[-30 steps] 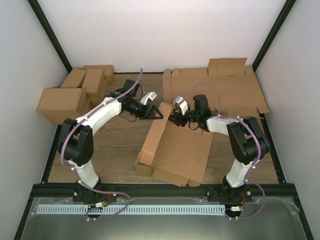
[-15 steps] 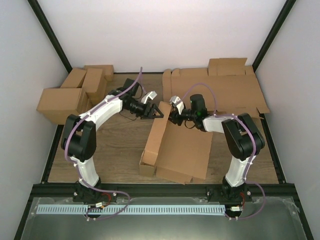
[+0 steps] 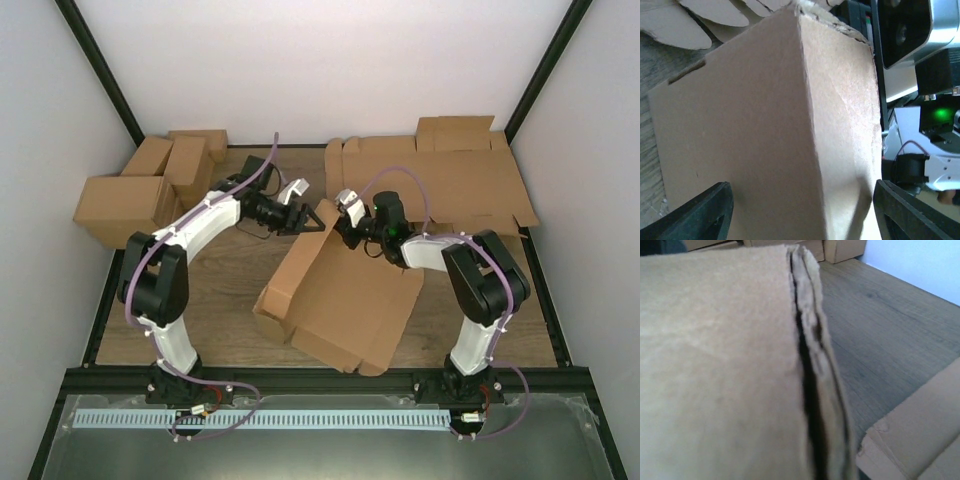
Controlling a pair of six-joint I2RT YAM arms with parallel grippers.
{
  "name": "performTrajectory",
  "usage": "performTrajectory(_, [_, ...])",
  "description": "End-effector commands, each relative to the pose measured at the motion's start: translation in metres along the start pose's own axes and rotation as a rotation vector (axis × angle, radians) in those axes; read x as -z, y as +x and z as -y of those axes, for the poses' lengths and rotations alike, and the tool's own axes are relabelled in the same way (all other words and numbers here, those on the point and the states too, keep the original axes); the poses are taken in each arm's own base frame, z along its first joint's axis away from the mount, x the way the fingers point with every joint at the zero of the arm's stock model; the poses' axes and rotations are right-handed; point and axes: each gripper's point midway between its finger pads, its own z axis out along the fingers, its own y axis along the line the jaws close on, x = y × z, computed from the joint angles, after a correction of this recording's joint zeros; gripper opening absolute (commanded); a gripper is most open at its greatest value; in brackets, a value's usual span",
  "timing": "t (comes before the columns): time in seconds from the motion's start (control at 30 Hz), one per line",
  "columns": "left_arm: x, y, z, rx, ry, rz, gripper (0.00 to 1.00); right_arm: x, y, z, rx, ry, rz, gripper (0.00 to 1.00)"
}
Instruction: Fold the paper box
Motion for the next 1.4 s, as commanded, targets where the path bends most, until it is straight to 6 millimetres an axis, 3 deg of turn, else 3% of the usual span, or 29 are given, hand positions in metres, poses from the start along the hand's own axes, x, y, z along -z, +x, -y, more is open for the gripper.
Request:
performTrajectory(0.0, [0.023,-0.014,0.012,-0.007,-0.006,0.105,0.81,0.015,-0.022,0.008,-0.021,0.094,0.016,0.13])
performTrajectory(0.07, [0.027,-0.016,0.011,0.009,-0.005,0.120,0.82,0.020,-0.019,0.003,-0.025,0.086,0.013,0.21])
performTrajectory(0.17, [0.022,-0.009,0.002,0.028,-0.020,0.091,0.80,0.021,-0.005,-0.001,-0.034,0.083,-0.008,0.24])
performTrajectory(0.53, [0.009,0.003,-0.014,0.063,-0.030,0.019,0.77,0.006,0.008,0.009,-0.014,0.103,-0.009,0.25])
performTrajectory(0.87, [0.002,0.011,-0.020,0.106,-0.015,-0.013,0.75,-0.006,-0.002,0.017,-0.032,0.146,0.070,0.23])
performTrajectory(0.93, [0.002,0.012,-0.021,0.112,-0.013,-0.018,0.75,-0.010,-0.006,0.018,-0.023,0.152,0.076,0.18])
performTrajectory(1.03, [0.002,0.011,-0.020,0.113,-0.012,-0.021,0.75,-0.013,-0.006,0.026,-0.031,0.209,0.061,0.01])
performTrajectory(1.17, [0.002,0.008,-0.018,0.116,0.002,-0.009,0.75,-0.007,-0.005,0.045,-0.055,0.335,0.027,0.01])
performTrajectory(1.3, [0.002,0.005,-0.016,0.115,0.012,-0.003,0.75,-0.008,-0.004,0.035,-0.043,0.284,0.030,0.11])
performTrajectory(1.37, [0.001,0.005,-0.015,0.112,0.017,-0.005,0.75,-0.006,-0.007,0.027,-0.032,0.247,0.058,0.21])
